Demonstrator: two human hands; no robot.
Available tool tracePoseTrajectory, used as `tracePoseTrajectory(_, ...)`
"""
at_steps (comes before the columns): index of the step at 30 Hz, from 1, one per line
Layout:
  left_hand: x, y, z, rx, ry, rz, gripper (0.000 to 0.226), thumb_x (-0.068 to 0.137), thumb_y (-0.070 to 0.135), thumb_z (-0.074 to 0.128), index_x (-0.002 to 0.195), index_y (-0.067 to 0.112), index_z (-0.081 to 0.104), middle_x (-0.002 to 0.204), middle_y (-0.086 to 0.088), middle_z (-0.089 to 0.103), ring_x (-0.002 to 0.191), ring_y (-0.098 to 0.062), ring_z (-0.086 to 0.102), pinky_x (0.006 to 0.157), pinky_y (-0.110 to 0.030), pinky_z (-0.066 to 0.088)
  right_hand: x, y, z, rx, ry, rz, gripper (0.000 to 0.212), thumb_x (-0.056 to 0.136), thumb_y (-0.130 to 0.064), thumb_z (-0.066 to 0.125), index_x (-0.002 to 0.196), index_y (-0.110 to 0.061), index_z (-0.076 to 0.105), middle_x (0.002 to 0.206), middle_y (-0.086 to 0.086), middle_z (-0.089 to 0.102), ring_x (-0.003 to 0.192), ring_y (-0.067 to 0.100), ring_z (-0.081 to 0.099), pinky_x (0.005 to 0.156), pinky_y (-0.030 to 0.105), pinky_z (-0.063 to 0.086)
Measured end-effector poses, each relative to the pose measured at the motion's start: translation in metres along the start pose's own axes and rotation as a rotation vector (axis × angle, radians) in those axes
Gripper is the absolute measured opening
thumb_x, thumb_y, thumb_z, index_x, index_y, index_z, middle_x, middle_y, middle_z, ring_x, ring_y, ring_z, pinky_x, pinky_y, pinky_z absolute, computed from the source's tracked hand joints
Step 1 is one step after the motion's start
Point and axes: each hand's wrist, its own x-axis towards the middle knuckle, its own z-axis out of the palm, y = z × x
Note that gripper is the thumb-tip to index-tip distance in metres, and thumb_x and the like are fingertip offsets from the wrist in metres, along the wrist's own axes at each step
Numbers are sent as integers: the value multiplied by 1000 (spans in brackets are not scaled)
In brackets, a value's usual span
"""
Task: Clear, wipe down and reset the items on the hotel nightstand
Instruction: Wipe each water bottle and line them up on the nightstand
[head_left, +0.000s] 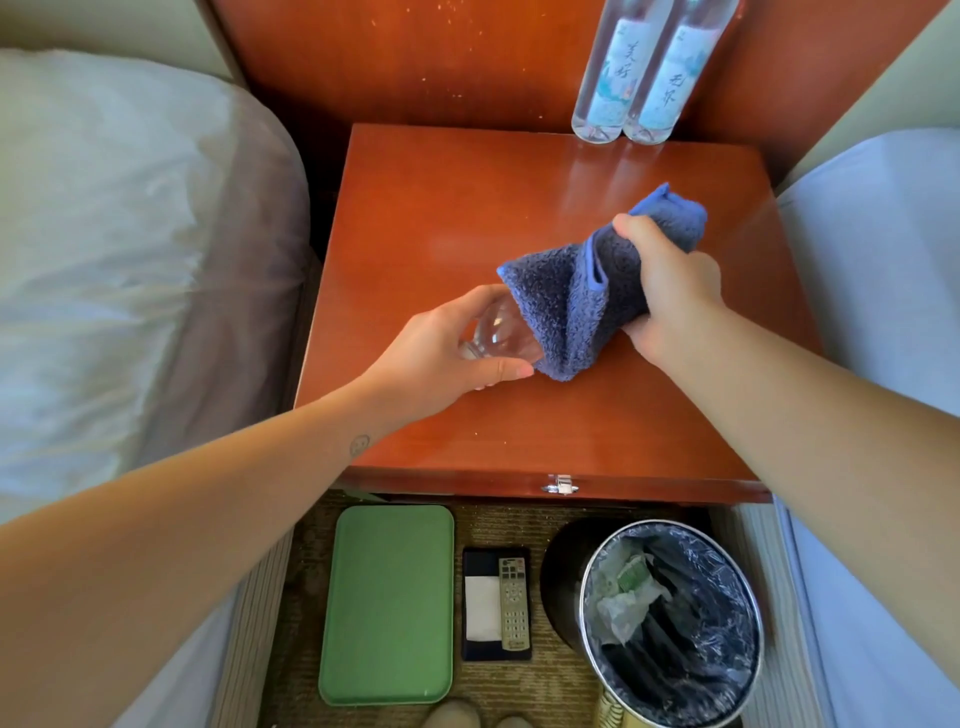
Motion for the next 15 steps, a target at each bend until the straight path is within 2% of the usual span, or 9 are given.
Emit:
tracePoseTrajectory(4, 0, -7, -12, 133, 18, 59, 68, 74, 32, 83, 134, 38, 51, 97, 23, 59, 74, 17, 52, 78, -18, 42, 10, -2, -9, -167, -32, -115, 14, 77, -18, 79, 81, -15, 66, 92, 7, 71, 95, 27, 70, 88, 46, 56)
tracePoseTrajectory(7, -2, -12, -17, 204, -5, 102, 73, 73, 33, 83, 137, 37, 49, 109, 18, 59, 84, 15, 50, 80, -13, 37, 19, -1, -18, -245, 13, -147, 11, 79, -13, 77, 77, -17, 67, 88, 5, 70, 97, 28, 69, 88, 43, 56)
tracePoseTrajectory(10, -7, -16, -12, 222, 7, 126, 74, 74, 34, 82, 139, 39, 46, 110, 17, 57, 91, 6, 50, 82, -1, 33, 18, -1, -22, -356, -4, -183, 13, 77, -17, 80, 80, -18, 68, 92, 6, 72, 93, 27, 70, 87, 43, 57)
tracePoseTrajectory(13, -10, -16, -8, 219, 10, 147, 74, 76, 35, 80, 140, 39, 45, 104, 26, 52, 91, 12, 50, 83, -2, 33, 12, -9, -19, -426, -220, -61, 28, 76, -26, 82, 97, -15, 68, 101, 7, 73, 91, 22, 71, 84, 38, 57)
tracePoseTrajectory(15, -10, -14, -7, 213, 38, 149, 70, 79, 35, 78, 140, 39, 46, 100, 26, 50, 90, 14, 49, 82, -4, 34, 11, -14, -16, -541, -289, -5, 44, 75, -29, 83, 110, -10, 65, 105, 8, 71, 90, 21, 70, 79, 33, 54)
